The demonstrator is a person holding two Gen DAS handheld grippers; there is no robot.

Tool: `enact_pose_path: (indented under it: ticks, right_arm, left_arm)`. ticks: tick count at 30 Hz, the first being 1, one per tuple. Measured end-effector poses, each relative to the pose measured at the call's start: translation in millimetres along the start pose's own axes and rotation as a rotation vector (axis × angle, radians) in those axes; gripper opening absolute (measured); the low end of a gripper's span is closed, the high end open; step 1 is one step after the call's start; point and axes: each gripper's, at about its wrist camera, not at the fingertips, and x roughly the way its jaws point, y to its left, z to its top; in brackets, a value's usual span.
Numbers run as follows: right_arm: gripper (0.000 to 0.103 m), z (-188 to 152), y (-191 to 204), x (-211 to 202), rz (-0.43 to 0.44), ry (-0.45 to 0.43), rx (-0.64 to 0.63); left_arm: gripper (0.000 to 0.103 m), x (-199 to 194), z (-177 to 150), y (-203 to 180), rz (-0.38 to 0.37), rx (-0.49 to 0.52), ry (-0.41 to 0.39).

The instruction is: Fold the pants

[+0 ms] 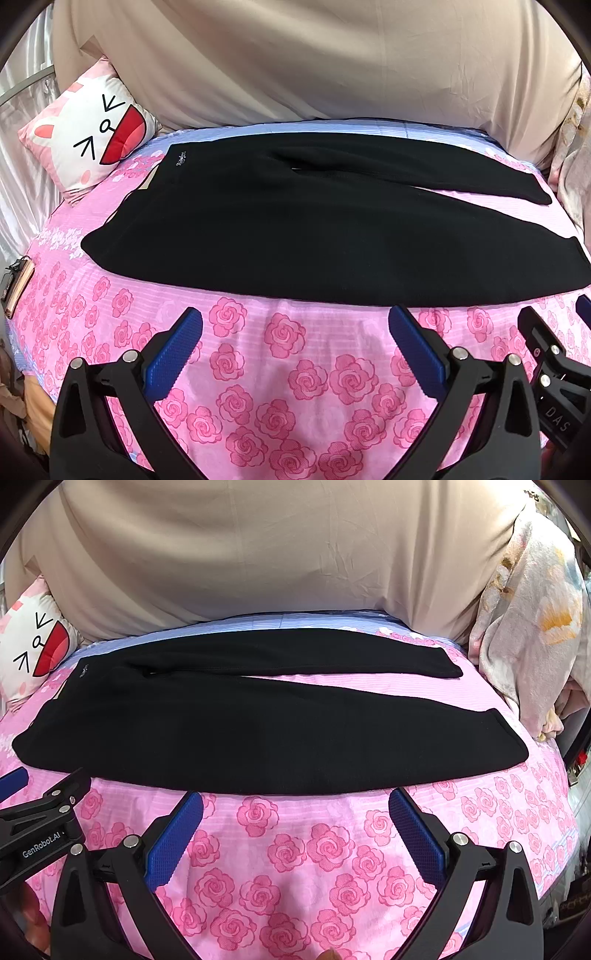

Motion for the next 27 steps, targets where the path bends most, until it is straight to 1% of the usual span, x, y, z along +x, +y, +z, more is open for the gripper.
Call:
enact_pose_path:
  ticks: [27]
  right_arm:
    - [0.098, 0.2, 2.1, -0.1, 0.003, 0.005, 0.000]
  left_arm:
    - [0.098, -3.0, 1.4, -1.7, 0.009, 0.005, 0.002]
